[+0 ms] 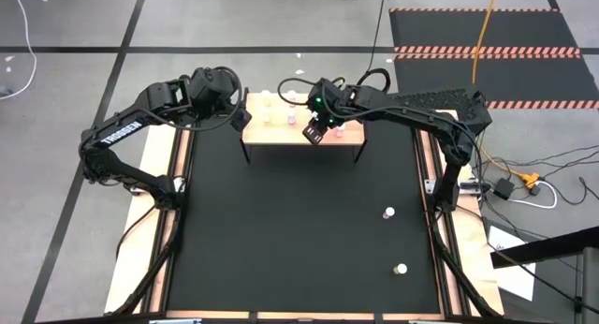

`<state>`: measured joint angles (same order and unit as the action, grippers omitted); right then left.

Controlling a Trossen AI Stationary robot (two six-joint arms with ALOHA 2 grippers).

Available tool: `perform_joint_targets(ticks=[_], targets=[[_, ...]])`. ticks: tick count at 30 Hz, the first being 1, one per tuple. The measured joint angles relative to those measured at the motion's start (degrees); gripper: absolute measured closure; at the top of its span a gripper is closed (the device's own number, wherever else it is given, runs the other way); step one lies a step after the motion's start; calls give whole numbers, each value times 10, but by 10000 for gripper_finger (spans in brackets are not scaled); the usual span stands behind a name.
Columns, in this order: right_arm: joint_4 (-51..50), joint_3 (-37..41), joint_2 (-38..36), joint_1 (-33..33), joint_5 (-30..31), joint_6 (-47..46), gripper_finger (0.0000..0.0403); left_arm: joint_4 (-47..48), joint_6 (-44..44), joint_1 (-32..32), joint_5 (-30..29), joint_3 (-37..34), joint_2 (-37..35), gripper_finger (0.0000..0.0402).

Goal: Pick and place medicine bottles onto shelf by color
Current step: Put the blue pill bottle on the shelf aligned with the other blue pill bottles, then put the pink pill bottle on the shelf aligned with the other pink bottles

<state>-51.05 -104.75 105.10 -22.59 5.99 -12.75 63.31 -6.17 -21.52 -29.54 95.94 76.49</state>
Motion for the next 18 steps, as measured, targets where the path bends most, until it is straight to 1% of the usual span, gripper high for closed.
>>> perform_joint_targets(ticks=[7, 14, 16, 18], targets=[[12, 0, -8, -8, -1, 4, 219, 0, 0, 0, 1, 0, 0, 128], [28, 0, -78, -11, 2, 6, 218, -5, 0, 0, 15, 0, 0, 128], [20, 0, -104, -10, 8, 6, 218, -21, 0, 0, 32, 0, 0, 128], [3, 0, -129, -6, 25, 11, 218, -60, 7, 0, 80, 0, 1, 128]])
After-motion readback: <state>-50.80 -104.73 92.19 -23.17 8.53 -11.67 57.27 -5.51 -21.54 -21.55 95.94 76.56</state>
